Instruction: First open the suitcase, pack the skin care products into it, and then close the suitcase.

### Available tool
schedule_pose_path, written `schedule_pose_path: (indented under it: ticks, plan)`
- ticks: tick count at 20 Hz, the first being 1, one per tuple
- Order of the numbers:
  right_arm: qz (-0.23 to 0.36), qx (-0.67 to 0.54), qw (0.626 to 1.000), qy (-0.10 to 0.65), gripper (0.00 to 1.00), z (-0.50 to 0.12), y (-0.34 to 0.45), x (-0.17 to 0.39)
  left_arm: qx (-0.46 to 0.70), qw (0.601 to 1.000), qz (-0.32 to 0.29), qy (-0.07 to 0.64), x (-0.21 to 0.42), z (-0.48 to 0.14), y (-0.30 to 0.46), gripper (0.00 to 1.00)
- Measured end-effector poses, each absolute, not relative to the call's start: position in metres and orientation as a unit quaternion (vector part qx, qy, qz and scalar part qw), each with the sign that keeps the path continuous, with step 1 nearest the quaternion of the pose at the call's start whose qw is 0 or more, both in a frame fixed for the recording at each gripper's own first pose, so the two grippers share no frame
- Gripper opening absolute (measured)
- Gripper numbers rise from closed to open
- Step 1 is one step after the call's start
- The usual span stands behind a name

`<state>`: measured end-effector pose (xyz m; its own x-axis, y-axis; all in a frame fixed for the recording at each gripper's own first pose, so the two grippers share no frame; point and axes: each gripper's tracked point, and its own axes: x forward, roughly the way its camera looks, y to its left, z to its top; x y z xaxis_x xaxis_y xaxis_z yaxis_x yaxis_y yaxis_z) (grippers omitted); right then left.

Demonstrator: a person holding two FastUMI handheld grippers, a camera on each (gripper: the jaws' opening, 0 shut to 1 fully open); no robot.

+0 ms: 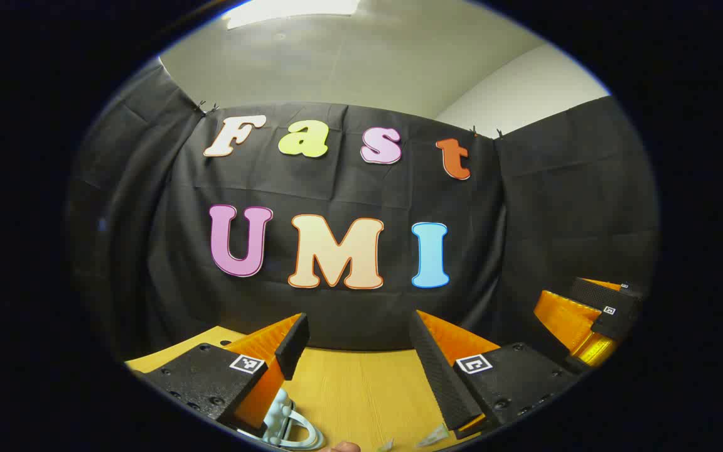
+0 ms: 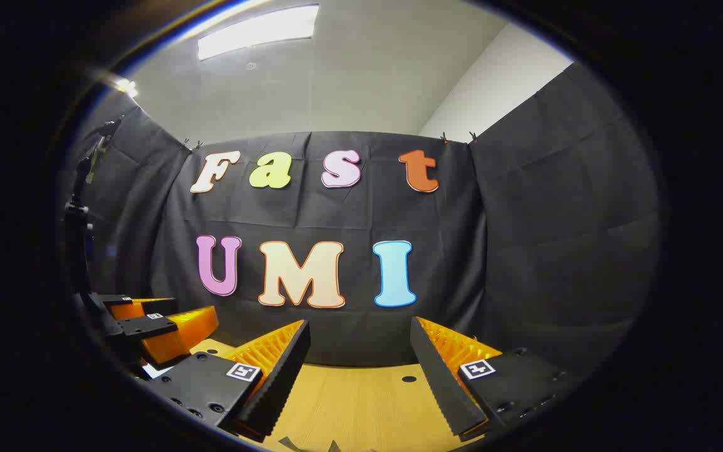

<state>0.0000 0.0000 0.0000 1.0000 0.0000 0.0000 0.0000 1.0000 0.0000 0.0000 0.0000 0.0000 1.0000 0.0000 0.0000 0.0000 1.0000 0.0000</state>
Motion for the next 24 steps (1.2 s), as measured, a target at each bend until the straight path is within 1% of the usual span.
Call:
schedule_pose_path:
  ticks: [1,2,3,5,6,10,12,14,16,18,20,23,24]
  plan:
    - [0.0,0.0,1.0,-0.002,0.99,0.001,0.001,-0.001,-0.003,1.0,-0.003,0.001,-0.001,-0.001,-0.001,0.93]
    - [-0.001,0.0,1.0,-0.004,0.99,0.001,0.0,-0.002,-0.003,1.0,-0.004,0.003,-0.001,-0.003,-0.002,0.95]
    - [0.0,-0.002,1.0,-0.005,0.99,0.001,0.001,-0.003,0.0,1.0,-0.004,0.006,-0.002,-0.004,-0.003,0.93]
    - [0.0,-0.005,1.0,-0.007,0.99,0.0,0.0,-0.005,0.007,1.0,-0.005,0.007,-0.003,-0.004,-0.004,0.95]
    - [0.0,-0.005,1.0,-0.008,0.99,0.001,-0.001,-0.005,0.008,1.0,-0.007,0.007,-0.002,-0.003,-0.005,0.93]
    - [0.0,0.0,1.0,-0.011,0.99,-0.002,-0.006,-0.007,0.015,1.0,-0.015,-0.002,-0.004,-0.001,-0.014,0.95]
    - [0.006,0.005,1.0,-0.011,0.99,-0.005,-0.007,-0.006,0.02,1.0,-0.014,0.0,-0.004,-0.004,-0.016,0.94]
    - [0.019,0.017,1.0,-0.012,0.99,-0.007,-0.006,-0.005,0.015,1.0,-0.013,0.006,-0.005,-0.009,-0.02,0.95]
    - [0.031,0.019,0.999,-0.007,0.99,-0.018,-0.009,-0.001,0.016,1.0,0.005,0.022,-0.009,-0.021,-0.014,0.95]
    - [0.056,0.038,0.998,0.0,0.99,-0.023,-0.004,-0.002,0.034,0.998,0.036,0.033,-0.013,-0.028,0.003,0.95]
    - [0.067,0.06,0.996,-0.004,0.99,-0.02,-0.006,0.002,0.05,0.996,0.066,0.046,-0.022,-0.039,0.026,0.95]
    - [0.051,0.05,0.997,0.004,0.98,-0.031,-0.007,0.016,0.05,0.993,0.08,0.069,-0.028,-0.065,0.051,0.95]
    - [0.046,0.051,0.998,0.007,0.98,-0.032,-0.003,0.018,0.049,0.992,0.079,0.081,-0.028,-0.076,0.059,0.93]
